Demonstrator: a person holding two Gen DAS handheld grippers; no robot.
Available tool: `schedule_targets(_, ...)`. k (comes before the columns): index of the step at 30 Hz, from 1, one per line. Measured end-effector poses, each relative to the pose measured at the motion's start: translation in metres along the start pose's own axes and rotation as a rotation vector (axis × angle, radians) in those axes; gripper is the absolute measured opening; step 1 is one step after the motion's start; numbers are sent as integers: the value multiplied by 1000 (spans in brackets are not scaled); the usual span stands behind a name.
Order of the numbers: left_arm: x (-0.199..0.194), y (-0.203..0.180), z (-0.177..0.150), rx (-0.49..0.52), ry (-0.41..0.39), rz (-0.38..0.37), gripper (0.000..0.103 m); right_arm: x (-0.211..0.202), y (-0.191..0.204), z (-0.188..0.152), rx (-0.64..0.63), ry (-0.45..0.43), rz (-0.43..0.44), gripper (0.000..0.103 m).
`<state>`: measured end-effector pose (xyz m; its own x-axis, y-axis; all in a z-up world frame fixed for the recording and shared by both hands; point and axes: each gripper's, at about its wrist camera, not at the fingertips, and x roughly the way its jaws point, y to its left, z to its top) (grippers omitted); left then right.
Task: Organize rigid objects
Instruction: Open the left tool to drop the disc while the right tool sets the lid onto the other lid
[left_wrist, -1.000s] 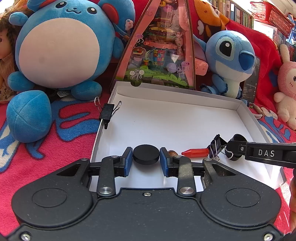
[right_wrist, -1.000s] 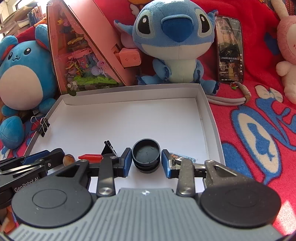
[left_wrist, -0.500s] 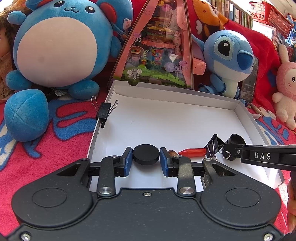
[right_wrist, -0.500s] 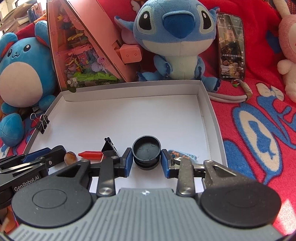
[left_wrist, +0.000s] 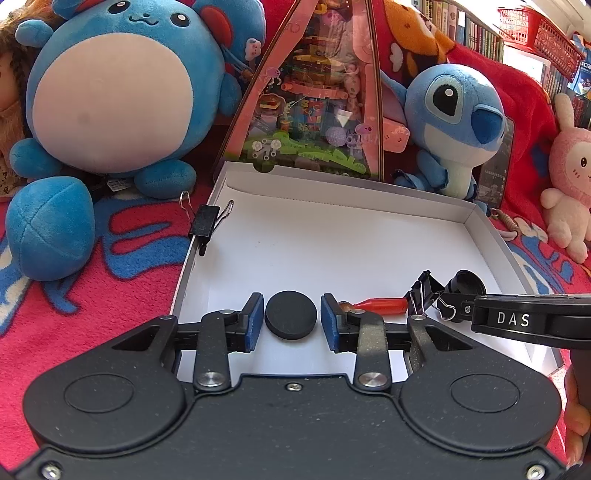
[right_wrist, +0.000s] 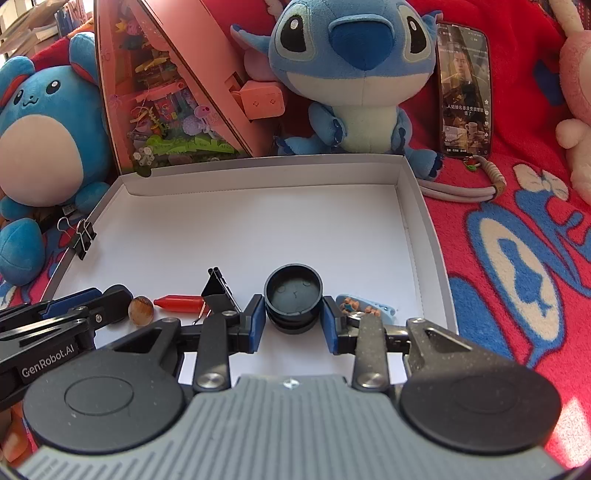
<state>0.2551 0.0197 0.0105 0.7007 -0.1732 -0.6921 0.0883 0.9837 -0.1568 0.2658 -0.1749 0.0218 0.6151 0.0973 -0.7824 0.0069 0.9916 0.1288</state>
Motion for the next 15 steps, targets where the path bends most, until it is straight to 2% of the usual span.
schedule_targets(1, -1, 0, 0, -1, -4, 6, 38, 0, 0, 0, 1, 0, -1, 51)
schedule_targets(2, -2, 0, 1, -1, -9, 12, 42, 0, 0, 0, 0, 1, -2, 53)
schedule_targets(6, -8, 2, 2, -4, -19, 19, 44, -1, 0, 0, 0, 3, -5, 57)
schedule_targets(15, -35, 4, 2, 24, -62, 32, 57, -24, -5, 2, 3, -35, 3, 64)
